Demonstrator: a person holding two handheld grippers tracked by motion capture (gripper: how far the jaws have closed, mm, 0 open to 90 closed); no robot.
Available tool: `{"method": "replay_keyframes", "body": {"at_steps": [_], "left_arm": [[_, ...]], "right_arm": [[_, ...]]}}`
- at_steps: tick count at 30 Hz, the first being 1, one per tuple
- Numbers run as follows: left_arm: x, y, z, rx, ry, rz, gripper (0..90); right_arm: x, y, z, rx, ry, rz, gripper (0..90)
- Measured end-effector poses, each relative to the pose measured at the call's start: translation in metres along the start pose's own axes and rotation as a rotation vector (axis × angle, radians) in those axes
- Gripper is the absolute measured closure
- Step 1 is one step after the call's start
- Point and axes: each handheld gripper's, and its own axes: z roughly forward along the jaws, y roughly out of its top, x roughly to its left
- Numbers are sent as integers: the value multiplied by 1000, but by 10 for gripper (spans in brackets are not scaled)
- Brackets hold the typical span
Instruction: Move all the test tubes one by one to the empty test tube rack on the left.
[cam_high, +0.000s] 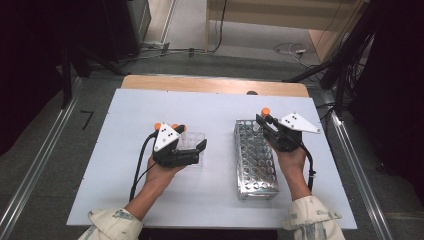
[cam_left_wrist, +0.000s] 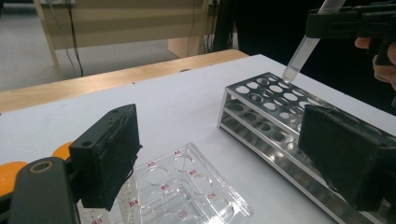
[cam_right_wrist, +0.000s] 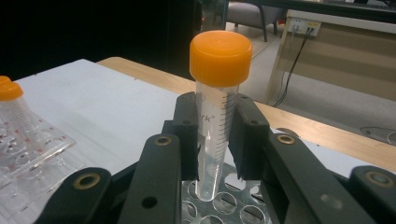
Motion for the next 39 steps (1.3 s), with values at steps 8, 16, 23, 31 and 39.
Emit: {"method": "replay_keyframes", "body": {"at_steps": [8,16,23,31,39], "left_arm": [[1,0,-1,-3,0,-4,129],[2,1,-2,-7,4,-7,130],[3,1,-3,-9,7,-6,131],[3,2,-4,-14,7,-7,134],[2,3,-5,-21,5,-6,139]], "right_arm": [[6,1,-1,9,19,-7,720],[14,3,-3,16,41,-16,720],[21,4,-5,21,73,-17,720],[32,2,-5,40,104,-25,720],[46,4,-5,48,147,-33,720]]}}
